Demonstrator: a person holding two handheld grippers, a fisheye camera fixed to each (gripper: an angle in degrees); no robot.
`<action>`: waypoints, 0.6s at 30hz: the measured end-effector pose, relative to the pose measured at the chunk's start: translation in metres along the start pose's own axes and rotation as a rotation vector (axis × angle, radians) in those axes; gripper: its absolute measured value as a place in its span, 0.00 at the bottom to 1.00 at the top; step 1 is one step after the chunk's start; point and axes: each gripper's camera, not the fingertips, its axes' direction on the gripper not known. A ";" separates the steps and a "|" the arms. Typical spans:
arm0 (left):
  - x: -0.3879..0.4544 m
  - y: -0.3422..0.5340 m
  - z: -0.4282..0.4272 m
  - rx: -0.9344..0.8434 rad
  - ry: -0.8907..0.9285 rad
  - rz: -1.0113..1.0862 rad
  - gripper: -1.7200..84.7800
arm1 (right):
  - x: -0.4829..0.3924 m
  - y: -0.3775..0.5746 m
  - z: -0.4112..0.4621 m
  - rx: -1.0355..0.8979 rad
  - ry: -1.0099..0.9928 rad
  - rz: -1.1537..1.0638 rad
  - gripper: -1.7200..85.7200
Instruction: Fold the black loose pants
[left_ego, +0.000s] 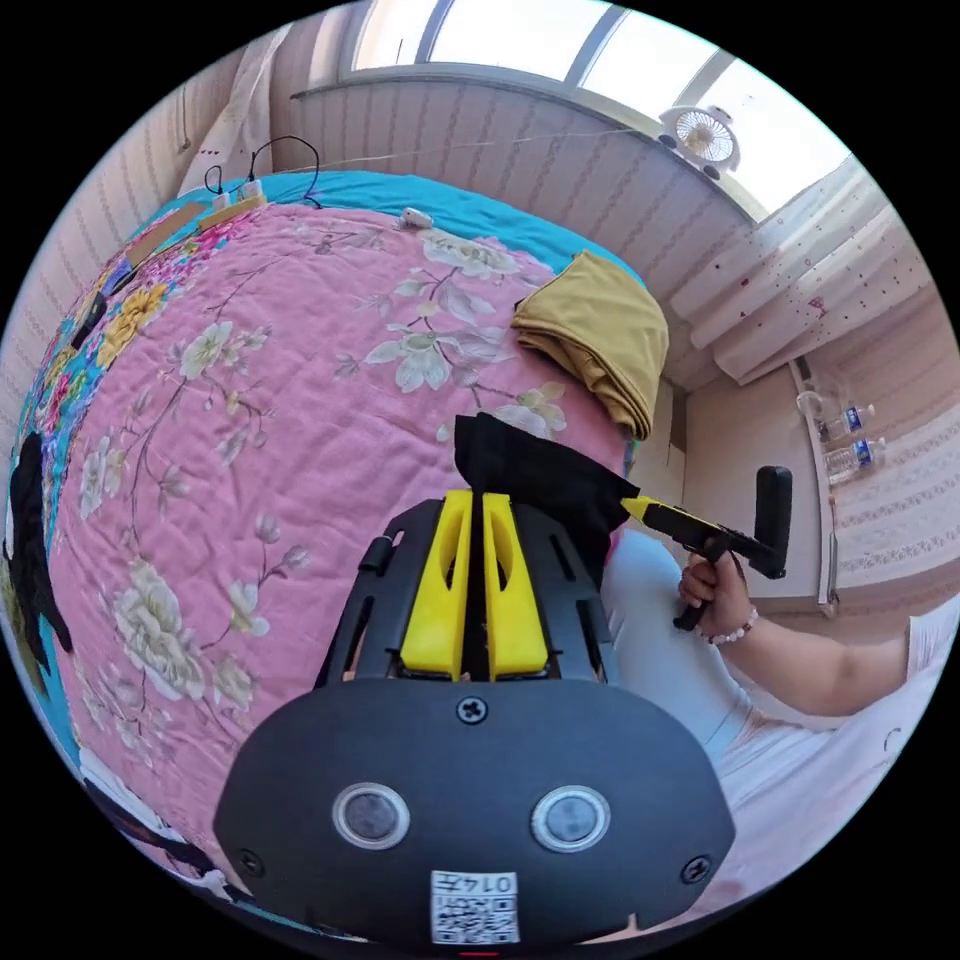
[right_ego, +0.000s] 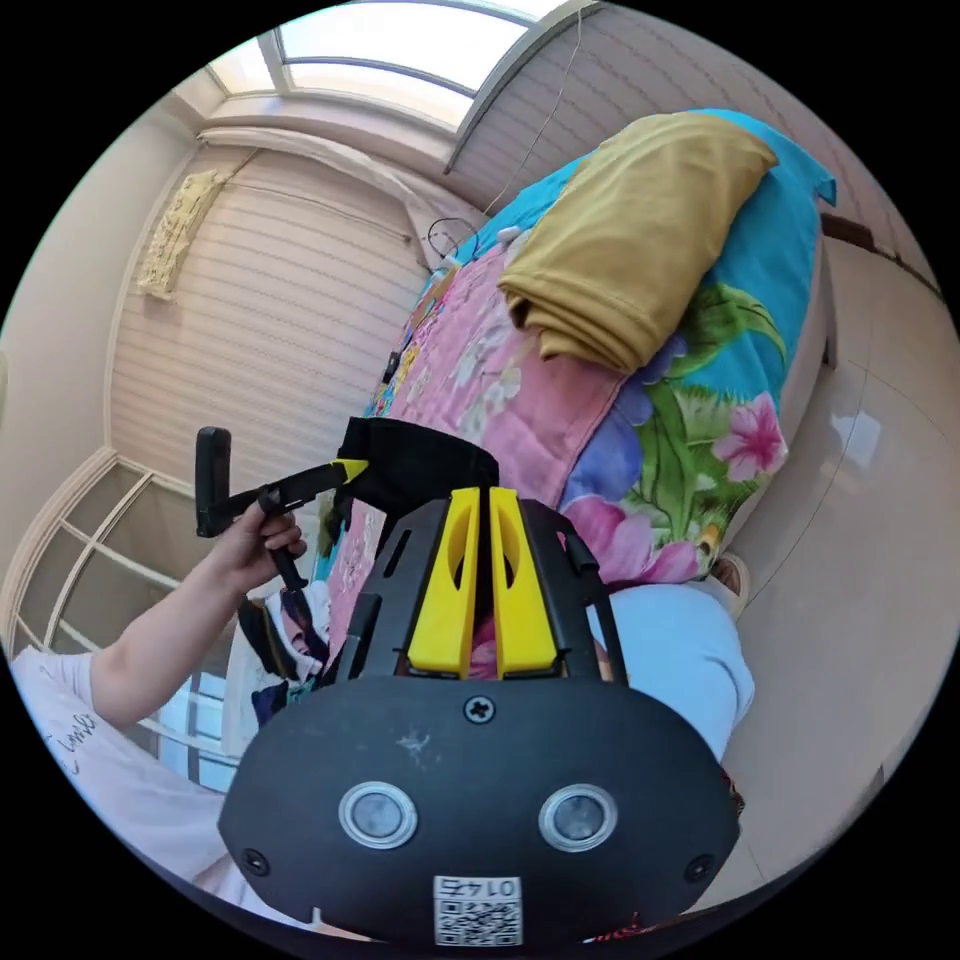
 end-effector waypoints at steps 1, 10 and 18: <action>-0.006 0.030 -0.015 0.032 -0.002 -0.011 0.01 | -0.013 0.008 0.001 -0.046 -0.060 -0.016 0.03; -0.083 0.324 -0.129 0.320 -0.079 -0.321 0.01 | -0.203 0.131 0.058 -0.474 -0.505 -0.578 0.03; -0.131 0.611 -0.200 0.508 -0.205 -0.644 0.01 | -0.371 0.319 0.177 -0.905 -0.637 -1.042 0.03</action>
